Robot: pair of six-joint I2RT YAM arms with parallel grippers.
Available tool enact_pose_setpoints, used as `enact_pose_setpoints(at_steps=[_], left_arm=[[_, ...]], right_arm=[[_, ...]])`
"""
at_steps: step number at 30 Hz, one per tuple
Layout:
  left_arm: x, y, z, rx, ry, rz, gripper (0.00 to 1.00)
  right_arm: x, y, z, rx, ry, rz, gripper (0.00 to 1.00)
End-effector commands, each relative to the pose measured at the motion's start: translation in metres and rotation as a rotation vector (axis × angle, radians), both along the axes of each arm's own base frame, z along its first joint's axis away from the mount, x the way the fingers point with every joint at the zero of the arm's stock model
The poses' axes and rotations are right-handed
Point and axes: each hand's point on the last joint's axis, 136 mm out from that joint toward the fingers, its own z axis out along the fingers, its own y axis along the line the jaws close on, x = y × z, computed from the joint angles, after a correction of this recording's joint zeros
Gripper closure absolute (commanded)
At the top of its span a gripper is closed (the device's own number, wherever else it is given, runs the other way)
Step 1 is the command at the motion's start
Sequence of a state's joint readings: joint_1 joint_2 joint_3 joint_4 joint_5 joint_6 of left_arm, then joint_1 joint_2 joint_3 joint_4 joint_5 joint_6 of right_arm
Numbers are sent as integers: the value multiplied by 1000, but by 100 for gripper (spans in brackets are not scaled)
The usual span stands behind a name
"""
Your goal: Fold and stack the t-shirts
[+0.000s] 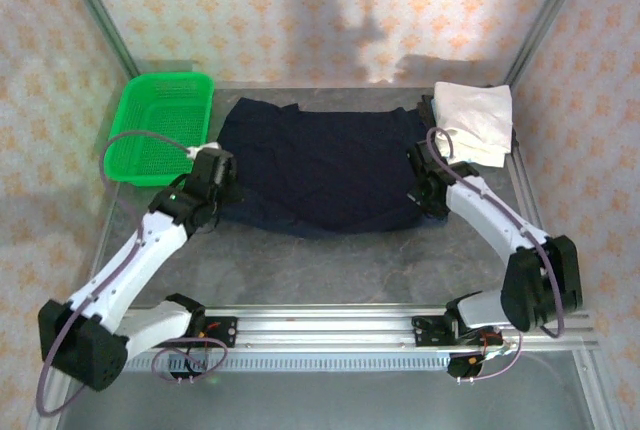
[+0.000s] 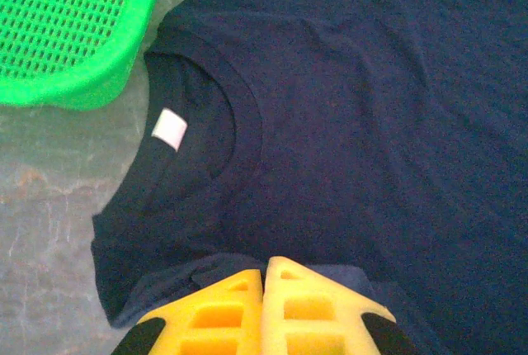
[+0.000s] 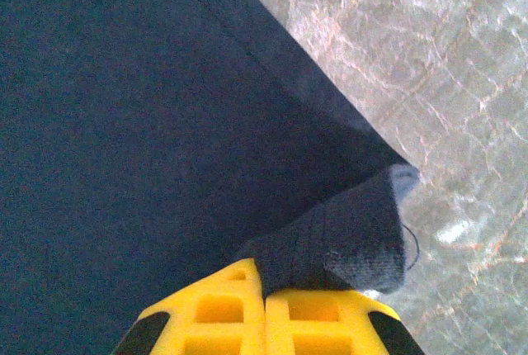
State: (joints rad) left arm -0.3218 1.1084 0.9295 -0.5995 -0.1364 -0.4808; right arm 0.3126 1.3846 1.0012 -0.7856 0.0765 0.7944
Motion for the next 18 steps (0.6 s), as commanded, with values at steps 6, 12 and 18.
enact_pose_setpoints(at_steps=[6,12,18], left_arm=[[-8,52,9,103,134,185,100],[-63,30,-1,-64,72,125,81],[-107,26,-52,-217,96,199,42]], right_arm=[[24,-14,27,-38,-75,20,97],[-23,3,-4,100,21,65,94],[-76,-9,-56,74,184,41,89]])
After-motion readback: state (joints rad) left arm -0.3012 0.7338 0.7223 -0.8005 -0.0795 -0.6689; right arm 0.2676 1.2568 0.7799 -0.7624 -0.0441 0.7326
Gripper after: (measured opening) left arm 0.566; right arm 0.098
